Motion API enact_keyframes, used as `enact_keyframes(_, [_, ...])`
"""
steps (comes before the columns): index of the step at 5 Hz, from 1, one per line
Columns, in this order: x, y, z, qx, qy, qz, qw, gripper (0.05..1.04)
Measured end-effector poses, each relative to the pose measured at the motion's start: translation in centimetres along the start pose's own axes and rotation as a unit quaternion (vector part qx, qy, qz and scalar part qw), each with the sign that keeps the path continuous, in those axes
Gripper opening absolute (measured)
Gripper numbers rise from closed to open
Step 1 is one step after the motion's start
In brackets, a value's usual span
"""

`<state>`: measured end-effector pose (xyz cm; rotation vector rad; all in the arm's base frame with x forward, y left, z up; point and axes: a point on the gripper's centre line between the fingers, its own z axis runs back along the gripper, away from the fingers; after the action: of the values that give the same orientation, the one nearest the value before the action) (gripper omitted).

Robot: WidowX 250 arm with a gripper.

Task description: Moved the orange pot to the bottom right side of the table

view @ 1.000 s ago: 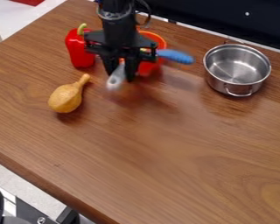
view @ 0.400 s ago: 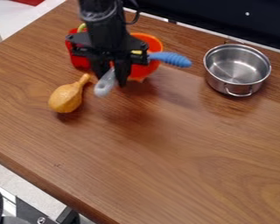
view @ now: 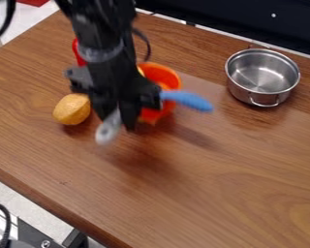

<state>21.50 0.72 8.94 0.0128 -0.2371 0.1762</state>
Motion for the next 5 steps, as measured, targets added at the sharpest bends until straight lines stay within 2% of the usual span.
enact_keyframes(2, [-4.2, -2.8, -0.1, -0.019, 0.029, -0.053, 0.9980, 0.329])
enact_keyframes(3, [-4.8, -4.0, -0.9, -0.028, 0.028, -0.110, 0.9931, 0.329])
enact_keyframes(4, [-5.0, -4.8, -2.2, -0.020, 0.050, -0.181, 0.9819, 0.329])
enact_keyframes(5, [-4.9, -5.8, -2.5, -0.050, 0.042, -0.239, 0.9688, 0.329])
